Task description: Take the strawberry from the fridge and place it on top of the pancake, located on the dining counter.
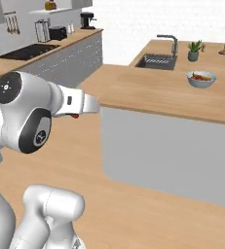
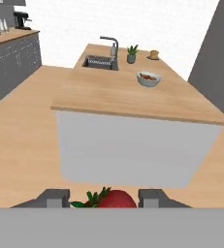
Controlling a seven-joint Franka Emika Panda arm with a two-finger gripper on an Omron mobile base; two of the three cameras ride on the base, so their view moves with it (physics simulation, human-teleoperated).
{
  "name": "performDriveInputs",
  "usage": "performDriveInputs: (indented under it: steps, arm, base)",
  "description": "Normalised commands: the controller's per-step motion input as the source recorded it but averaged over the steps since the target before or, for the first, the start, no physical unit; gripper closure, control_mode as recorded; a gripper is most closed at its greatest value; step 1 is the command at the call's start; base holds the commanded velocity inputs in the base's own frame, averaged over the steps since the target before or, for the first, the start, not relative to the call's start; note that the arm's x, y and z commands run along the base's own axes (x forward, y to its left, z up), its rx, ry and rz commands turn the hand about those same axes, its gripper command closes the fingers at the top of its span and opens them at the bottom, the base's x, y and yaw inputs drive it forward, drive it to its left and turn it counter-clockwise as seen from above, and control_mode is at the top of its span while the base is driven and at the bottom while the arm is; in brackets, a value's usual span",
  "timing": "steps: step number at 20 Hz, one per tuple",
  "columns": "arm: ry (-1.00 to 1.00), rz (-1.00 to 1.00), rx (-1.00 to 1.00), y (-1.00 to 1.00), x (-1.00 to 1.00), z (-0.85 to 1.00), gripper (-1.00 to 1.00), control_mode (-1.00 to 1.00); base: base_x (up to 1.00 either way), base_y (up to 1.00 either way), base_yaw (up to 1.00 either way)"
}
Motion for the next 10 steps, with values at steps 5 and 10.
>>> performDriveInputs:
  steps: [5,10]
  arm:
    - [0.00,0.00,0.00,0.00,0.00,0.00,1.00,1.00]
    - [0.00,0.00,0.00,0.00,0.00,0.00,1.00,1.00]
  base:
    - [0.58,-1.00,-0.46]
    - [0.86,-1.00,-0.39]
